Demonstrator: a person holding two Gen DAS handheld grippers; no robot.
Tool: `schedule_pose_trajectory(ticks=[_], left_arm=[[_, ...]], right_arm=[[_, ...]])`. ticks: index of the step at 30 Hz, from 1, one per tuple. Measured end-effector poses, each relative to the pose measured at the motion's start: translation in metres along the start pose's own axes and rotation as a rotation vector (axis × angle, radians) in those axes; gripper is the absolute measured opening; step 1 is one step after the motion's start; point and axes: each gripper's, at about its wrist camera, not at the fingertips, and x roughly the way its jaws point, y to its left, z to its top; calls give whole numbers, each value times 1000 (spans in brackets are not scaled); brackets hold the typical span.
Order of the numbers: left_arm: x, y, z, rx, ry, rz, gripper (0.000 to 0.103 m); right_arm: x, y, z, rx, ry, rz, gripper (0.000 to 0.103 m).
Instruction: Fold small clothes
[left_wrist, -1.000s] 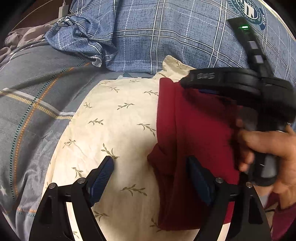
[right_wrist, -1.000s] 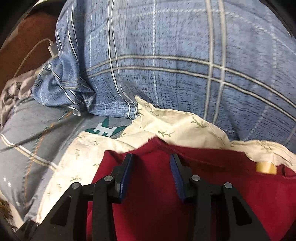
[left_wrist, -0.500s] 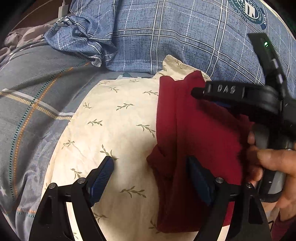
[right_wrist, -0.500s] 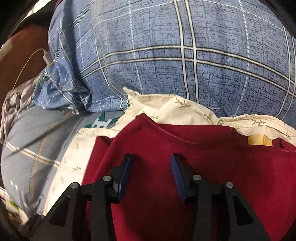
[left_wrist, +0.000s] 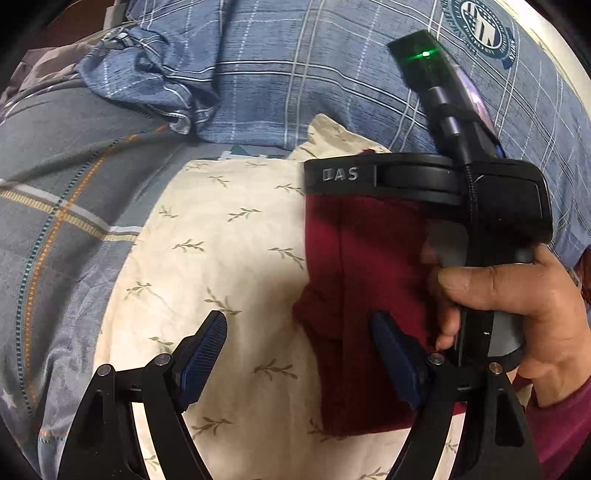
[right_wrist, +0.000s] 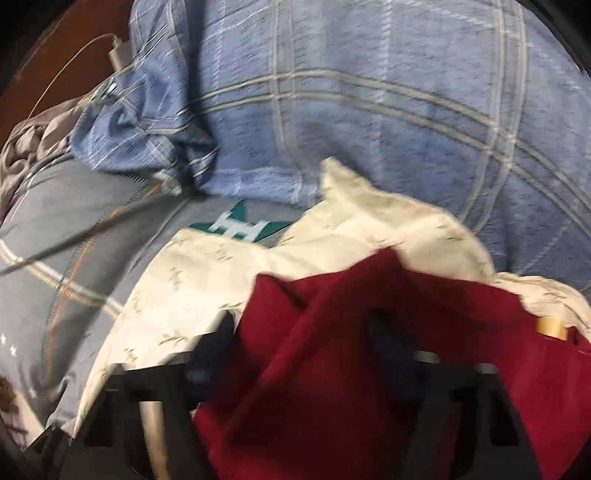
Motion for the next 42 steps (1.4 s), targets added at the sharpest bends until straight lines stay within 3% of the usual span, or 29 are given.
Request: schedule_pose_trajectory(ticks=[1,2,9,15,16,18,19,21,23,27,34,36,37,38,40,41,42], left_arm=[[1,-1,1,-4,1,-5,80],[3,-1,1,-11,2,-10,80],[20,-14,8,-1,-5,9,80],[35,-20,17,-29,-35,3,79],[35,-19,17,-34,-42,-8,77],[34,-19,15,-34,-40,-64,41],[34,-21,16,-31,-27,-100,35],[28,-24,14,1,-57,-95,26],[23,-23,14,8,-71,-113,22],[16,-24,13,21,-96,-145,20],[2,-25,8,72,-111,-159,19],[3,-24,8,78,-104,-145,19],[3,-25,8,78,-101,-138,20],[3,-25,8,79,-97,-130,23],[3,-24,7,85,-87,-98,45],[2,-24,5,81,-82,-81,63],[2,-22,2,69,-77,-68,69]], right_arm=[[-4,-6,-1,13,-9,21,25],[-9,-12,-2,26,-14,61,18],[-51,-35,-10,58,-108,144,14],[-61,-43,-11,94,-115,173,14],[-62,-44,-12,96,-111,175,14],[-64,-47,-13,103,-104,176,14],[-65,-49,-14,116,-93,180,20],[-68,-52,-13,150,-73,200,30],[-70,-51,-12,162,-58,214,71],[-68,-39,-9,146,-33,226,75],[-20,-19,-4,120,97,176,76],[-16,-18,-8,96,77,159,66],[-18,-18,-9,81,52,145,49],[-20,-21,-10,74,36,136,39],[-26,-34,-13,110,9,179,28],[-29,-39,-13,126,3,190,25],[-32,-47,-14,149,-2,209,24]])
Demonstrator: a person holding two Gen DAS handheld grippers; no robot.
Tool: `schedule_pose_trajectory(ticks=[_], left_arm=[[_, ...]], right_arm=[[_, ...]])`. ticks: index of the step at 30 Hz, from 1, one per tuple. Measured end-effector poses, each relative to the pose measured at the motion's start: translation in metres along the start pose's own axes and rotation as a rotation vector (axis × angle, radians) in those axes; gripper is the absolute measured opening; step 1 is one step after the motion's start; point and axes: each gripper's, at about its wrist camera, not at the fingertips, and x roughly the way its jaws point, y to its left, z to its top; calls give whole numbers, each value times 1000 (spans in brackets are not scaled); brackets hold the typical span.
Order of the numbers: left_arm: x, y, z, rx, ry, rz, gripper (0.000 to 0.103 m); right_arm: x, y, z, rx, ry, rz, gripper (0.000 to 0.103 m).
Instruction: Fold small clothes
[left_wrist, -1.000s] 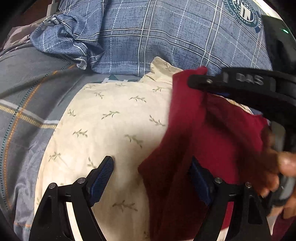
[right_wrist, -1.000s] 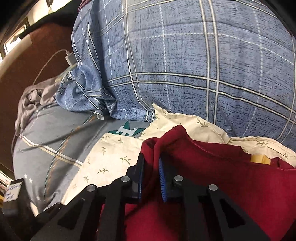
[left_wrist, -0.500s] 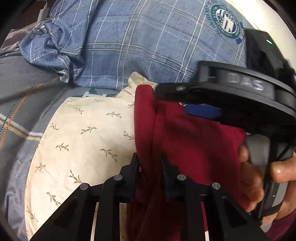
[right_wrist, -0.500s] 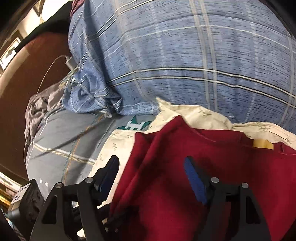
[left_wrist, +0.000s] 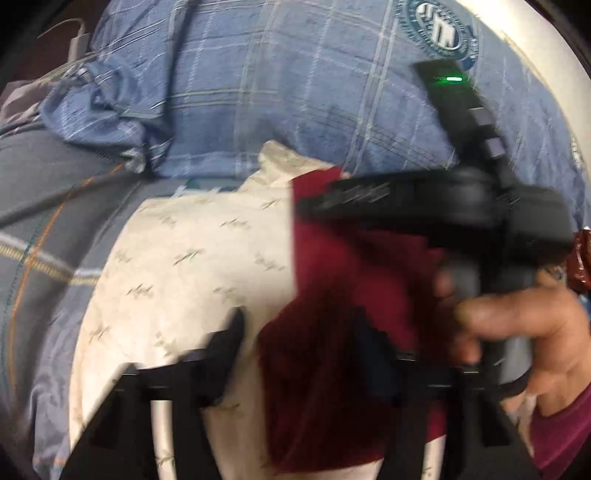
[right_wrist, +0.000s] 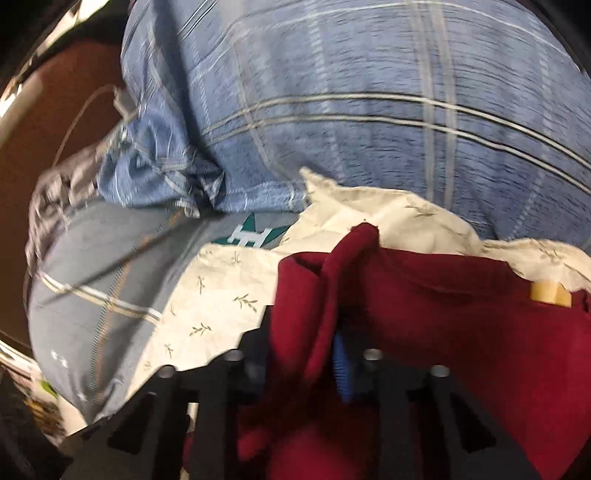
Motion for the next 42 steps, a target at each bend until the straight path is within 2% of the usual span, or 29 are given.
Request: schedule_pose_trajectory(ticks=[3,7,8,9,10,12,16,20,23,28,33,36,40,42], left_arm=[[-1,-3,-6,0,22,6,70],[11,-13,-6,30,51,28,68],[12,-15,-7,40,56,28,61],[13,-17,-7,46,54,17,34],[11,-18,-7,42,58,-5,25],[4,-19,-7,12,46,-31,20],[-23,-30,0,-10,8,-88,17],[-52,-75,6,92,-48,-107,17],[-60,-115,9,154,-47,-156,17],[-52,-185,9,264,-24,-226,16],[-30,-238,1,315,30,-295,15],[-13,-262,-5,336,63,-307,15],[16,-282,-12,338,110,-300,15],[30,-287,-15,331,141,-296,19]], right_arm=[[-9,-9,1,34,-15,43,23],[-12,-9,0,45,-21,50,22],[-14,-9,-1,50,-23,55,21],[-16,-10,-1,53,-28,59,20],[-20,-11,-2,53,-33,59,19],[-28,-12,-3,47,-45,57,18],[-60,-14,-5,13,-85,55,17],[-114,-25,-3,-18,-146,36,16],[-149,-38,-3,-37,-179,-17,16],[-197,-88,-15,9,-210,-109,16],[-223,-144,-34,99,-225,-146,15],[-228,-170,-43,131,-226,-162,15],[-216,-198,-51,166,-207,-198,15],[-200,-210,-53,198,-178,-207,15]])
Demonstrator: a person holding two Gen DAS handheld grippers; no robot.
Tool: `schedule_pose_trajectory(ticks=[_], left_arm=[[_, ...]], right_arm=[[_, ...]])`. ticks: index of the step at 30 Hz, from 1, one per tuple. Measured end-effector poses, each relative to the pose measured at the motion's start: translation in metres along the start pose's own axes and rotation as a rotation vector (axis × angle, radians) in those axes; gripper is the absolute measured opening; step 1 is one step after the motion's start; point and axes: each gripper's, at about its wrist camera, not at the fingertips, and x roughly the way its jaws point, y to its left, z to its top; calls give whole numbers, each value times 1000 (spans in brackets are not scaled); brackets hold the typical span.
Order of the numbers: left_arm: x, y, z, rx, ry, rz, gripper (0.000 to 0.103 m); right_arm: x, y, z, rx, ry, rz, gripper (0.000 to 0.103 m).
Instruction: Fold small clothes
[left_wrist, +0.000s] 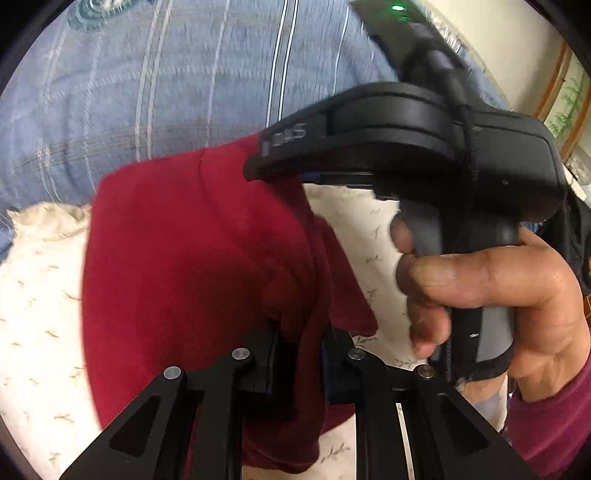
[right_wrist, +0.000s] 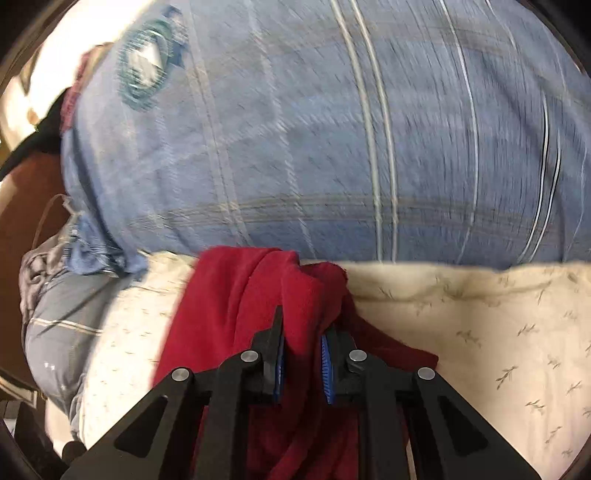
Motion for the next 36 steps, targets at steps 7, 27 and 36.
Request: schedule_pose_trajectory(ticks=[7,27,36], left_arm=[[-9,1,-6,16,25,-72,50],[-109,56,-64,41,-92,186,64],[-82,73,-71,16,-72,222,64]], right_arm=[[17,-26,-15,150,33,21,40],[-49,24,-130,77,3,37,19],[-81,13,-135,135,-107,-23,46]])
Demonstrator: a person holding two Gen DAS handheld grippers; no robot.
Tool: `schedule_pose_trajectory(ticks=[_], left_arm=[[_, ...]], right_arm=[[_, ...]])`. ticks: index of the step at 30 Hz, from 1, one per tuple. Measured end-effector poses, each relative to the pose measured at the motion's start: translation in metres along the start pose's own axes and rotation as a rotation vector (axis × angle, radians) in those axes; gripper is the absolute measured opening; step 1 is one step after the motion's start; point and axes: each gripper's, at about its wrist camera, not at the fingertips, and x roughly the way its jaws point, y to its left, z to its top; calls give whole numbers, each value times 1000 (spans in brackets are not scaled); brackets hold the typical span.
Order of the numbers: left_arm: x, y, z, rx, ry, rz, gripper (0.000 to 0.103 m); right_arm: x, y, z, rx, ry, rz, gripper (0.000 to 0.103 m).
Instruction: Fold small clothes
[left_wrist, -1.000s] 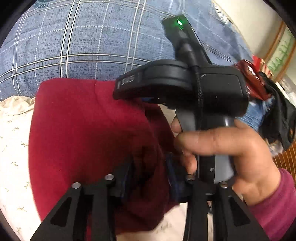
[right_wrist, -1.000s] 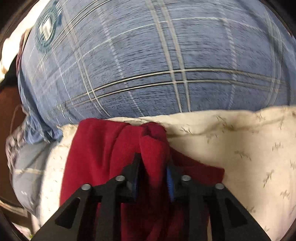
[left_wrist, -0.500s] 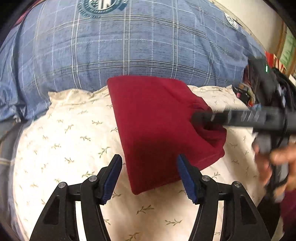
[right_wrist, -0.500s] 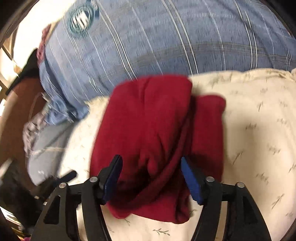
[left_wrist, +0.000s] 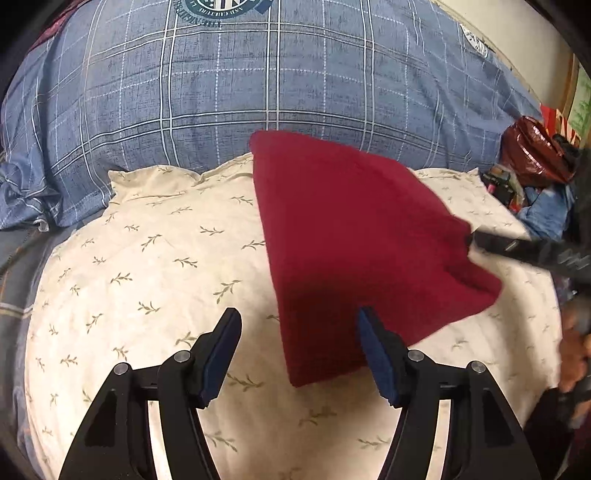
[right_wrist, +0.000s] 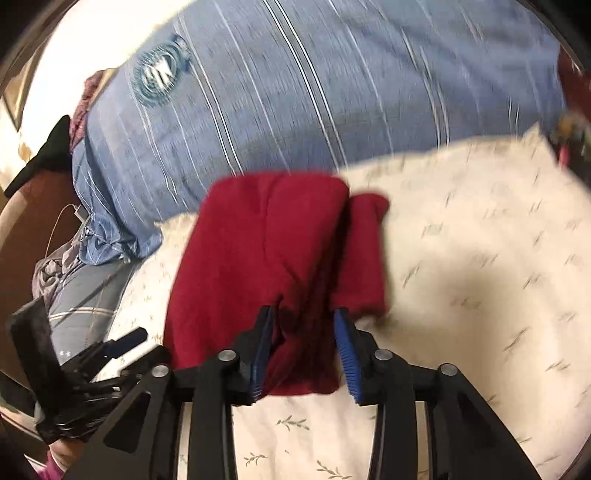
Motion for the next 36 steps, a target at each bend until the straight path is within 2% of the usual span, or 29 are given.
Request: schedule_pose_trajectory(ticks=[2,4,5,7,8,10,12,15,16,18,21,24,25,27,28,31,32,34,36], left_arm=[[11,0,1,-3,3,-3,64],[19,0,0,-9,8,-16,64],[22,0,0,-3,7,-18,64],[30,1,1,18,2,-13,67],[32,1,1,22,3,-15,71],[35,4,1,10,10,-29,73],[38,7,1,-12,22,-49,74],[40,5,1,-7,16,-35,74],[39,5,1,-1,11,-27,74],[39,4,1,5,5,-15,74],[40,5,0,-2,7,-17,74],[41,5,-1,-2,3,-11,75],[40,5,-1,-1,2,-10,75],[40,4,-2,-2,4,-10,75],[40,4,-2,-2,6,-16,75],[39,3,-2,5,6,-11,75],[39,3,-2,5,5,-10,75],[38,4,-2,-1,6,-10,75],[34,6,0,-9,4,-13,75]], right_arm=[[4,5,8,0,-5,3,63],[20,12,15,0,2,-10,63],[26,13,15,-17,9,-21,52],[38,21,14,-105,34,-84,16],[37,23,11,-147,21,-127,15],[33,23,5,-213,-36,-187,15],[39,11,5,-204,-28,-230,15],[35,-1,8,-124,-16,-177,19],[24,3,8,-117,-38,-171,25],[8,12,6,-113,-76,-162,25],[-8,36,-3,-154,-109,-92,26],[4,53,-18,-219,-61,-45,22],[11,54,-22,-235,-42,-58,19],[29,47,-32,-249,0,-155,15],[37,39,-37,-237,16,-175,13],[32,33,-45,-224,0,-177,14],[28,36,-45,-230,-2,-184,25],[17,38,-41,-212,-11,-188,35],[6,36,-33,-176,-42,-164,38]])
